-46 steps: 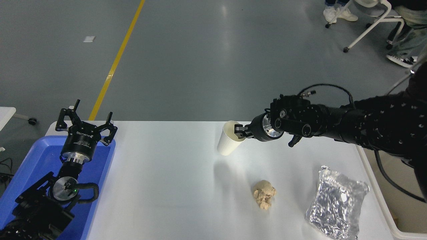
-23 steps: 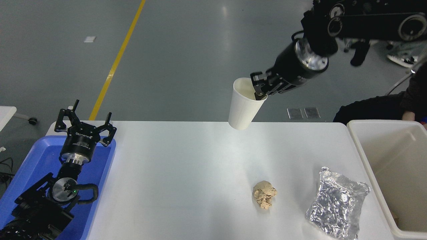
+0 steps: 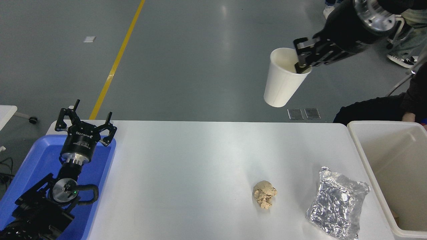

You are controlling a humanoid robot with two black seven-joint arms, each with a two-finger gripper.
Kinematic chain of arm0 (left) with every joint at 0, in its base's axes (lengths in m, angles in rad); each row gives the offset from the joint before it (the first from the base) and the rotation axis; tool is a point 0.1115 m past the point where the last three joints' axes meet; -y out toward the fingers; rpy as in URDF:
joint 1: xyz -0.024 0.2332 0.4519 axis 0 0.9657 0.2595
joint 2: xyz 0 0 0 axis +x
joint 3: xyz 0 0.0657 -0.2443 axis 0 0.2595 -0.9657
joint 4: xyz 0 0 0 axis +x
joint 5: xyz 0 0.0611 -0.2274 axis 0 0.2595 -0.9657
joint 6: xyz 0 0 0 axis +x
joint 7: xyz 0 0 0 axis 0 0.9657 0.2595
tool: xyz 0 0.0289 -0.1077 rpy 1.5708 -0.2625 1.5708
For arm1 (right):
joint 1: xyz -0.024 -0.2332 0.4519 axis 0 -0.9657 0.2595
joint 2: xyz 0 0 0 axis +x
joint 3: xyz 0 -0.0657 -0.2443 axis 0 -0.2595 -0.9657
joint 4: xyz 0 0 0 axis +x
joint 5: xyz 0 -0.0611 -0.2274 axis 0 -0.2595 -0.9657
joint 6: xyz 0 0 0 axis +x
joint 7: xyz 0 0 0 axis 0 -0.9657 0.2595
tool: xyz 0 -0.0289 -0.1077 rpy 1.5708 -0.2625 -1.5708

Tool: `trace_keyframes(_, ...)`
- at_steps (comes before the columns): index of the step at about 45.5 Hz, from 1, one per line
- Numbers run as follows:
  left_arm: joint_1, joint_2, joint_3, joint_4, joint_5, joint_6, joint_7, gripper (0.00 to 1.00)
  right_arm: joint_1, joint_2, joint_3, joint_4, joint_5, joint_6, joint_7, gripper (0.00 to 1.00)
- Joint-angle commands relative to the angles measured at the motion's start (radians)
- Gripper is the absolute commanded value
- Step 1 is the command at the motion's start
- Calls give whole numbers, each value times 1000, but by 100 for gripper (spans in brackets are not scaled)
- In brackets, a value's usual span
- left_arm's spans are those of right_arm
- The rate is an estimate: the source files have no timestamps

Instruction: Pick up paper cup place in dustbin

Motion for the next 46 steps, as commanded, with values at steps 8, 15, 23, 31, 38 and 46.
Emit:
trace_keyframes(8,0,-1,-1,-1,0,-1,0,100,-311,-558,19,-212,-367,-165,9,0)
trace_keyframes(15,-1,-1,-1,-1,0,-1,0,100,-622,-570,71,-284,-332,-451,16,0)
trace_keyframes(23,-1,-1,-1,-2,0,-1,0,100,-993,-501,230,-309,-96,-652,16,0)
trace_keyframes(31,-1,-1,0,-1,0,-1,0,100,-1346,-354,485,-447,69,-787,16,0)
trace_keyframes(38,-1,-1,0,-1,0,-1,0,100,-1621,-173,802,-675,121,-853,16,0)
trace_keyframes(46,-3,-1,0,-2,0,-1,0,100,-1785,-1,1076,-867,122,-857,15,0)
